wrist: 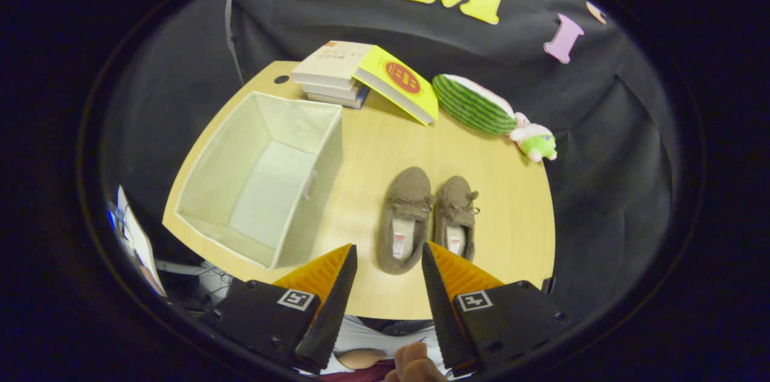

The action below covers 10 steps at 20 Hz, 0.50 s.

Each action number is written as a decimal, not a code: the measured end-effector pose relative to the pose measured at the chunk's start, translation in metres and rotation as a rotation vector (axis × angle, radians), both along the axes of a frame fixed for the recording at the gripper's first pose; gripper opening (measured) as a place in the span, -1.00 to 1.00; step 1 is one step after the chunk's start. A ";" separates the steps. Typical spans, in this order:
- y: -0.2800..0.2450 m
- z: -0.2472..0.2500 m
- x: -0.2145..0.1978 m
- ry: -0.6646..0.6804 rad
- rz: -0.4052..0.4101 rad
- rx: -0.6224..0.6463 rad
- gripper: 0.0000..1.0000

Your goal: Open the storage box then place both shoes into the box .Put the left shoe in first, then the right shoe, with the right side of both shoes facing outward in a uniform manner.

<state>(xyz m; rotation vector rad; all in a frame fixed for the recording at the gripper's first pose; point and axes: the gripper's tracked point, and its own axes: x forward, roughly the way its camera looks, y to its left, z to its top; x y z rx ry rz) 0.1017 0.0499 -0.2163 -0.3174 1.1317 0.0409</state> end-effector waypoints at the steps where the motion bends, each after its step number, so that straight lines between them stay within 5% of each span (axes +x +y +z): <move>1: -0.012 -0.012 0.002 0.017 -0.020 0.007 0.43; 10: -0.065 -0.109 0.036 0.154 -0.185 0.118 0.43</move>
